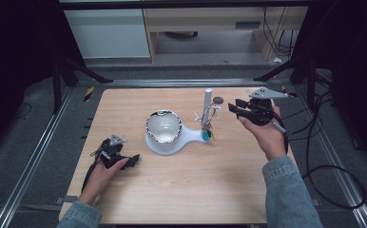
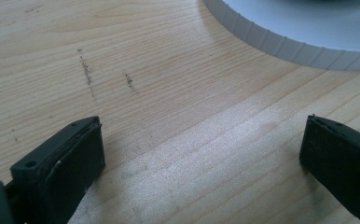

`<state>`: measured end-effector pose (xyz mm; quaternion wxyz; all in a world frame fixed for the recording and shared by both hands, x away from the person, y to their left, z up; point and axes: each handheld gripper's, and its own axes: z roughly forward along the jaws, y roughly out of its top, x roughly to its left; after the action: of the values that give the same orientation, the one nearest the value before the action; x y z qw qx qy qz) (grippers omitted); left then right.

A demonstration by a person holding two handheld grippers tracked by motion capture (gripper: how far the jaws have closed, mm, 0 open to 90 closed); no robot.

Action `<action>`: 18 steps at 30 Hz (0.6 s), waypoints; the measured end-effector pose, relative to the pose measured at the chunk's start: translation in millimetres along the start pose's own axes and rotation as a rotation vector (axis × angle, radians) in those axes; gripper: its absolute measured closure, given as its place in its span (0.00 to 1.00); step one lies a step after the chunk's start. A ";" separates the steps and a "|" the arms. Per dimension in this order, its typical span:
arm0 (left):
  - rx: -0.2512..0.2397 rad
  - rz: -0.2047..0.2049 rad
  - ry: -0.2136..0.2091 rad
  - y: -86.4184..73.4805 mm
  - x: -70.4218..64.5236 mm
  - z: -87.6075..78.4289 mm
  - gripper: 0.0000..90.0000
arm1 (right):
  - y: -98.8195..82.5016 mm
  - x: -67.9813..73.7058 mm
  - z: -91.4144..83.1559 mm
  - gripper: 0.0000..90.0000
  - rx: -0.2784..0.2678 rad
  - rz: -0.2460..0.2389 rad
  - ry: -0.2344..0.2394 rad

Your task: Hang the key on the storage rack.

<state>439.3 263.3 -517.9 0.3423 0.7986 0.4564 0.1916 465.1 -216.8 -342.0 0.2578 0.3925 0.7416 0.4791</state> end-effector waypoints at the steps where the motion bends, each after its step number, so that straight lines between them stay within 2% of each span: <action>1: 0.001 0.000 0.000 0.0 0.0 0.0 0.00 | -0.5 -0.2 -0.1 0.64 -0.003 -0.005 -0.010; 6: 0.001 0.000 0.000 0.0 0.0 0.0 0.00 | -2.6 -0.7 0.3 0.47 -0.004 -0.013 -0.050; 8: 0.001 0.000 0.000 0.0 0.0 -0.1 0.00 | -4.1 -1.0 0.8 0.37 -0.006 -0.019 -0.073; 12: 0.000 0.001 0.000 0.0 0.0 0.0 0.00 | -6.8 -3.5 3.1 0.21 0.000 -0.011 -0.087; 16: 0.000 -0.001 0.000 0.0 0.0 0.0 0.00 | -10.8 -4.3 5.4 0.13 -0.003 -0.013 -0.114; 18: -0.001 -0.001 0.000 0.0 0.0 0.1 0.00 | -12.9 -4.9 5.4 0.11 -0.007 0.002 -0.117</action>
<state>439.3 263.3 -518.0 0.3427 0.7983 0.4567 0.1916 467.6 -221.1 -355.9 0.3019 0.4195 0.7231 0.4582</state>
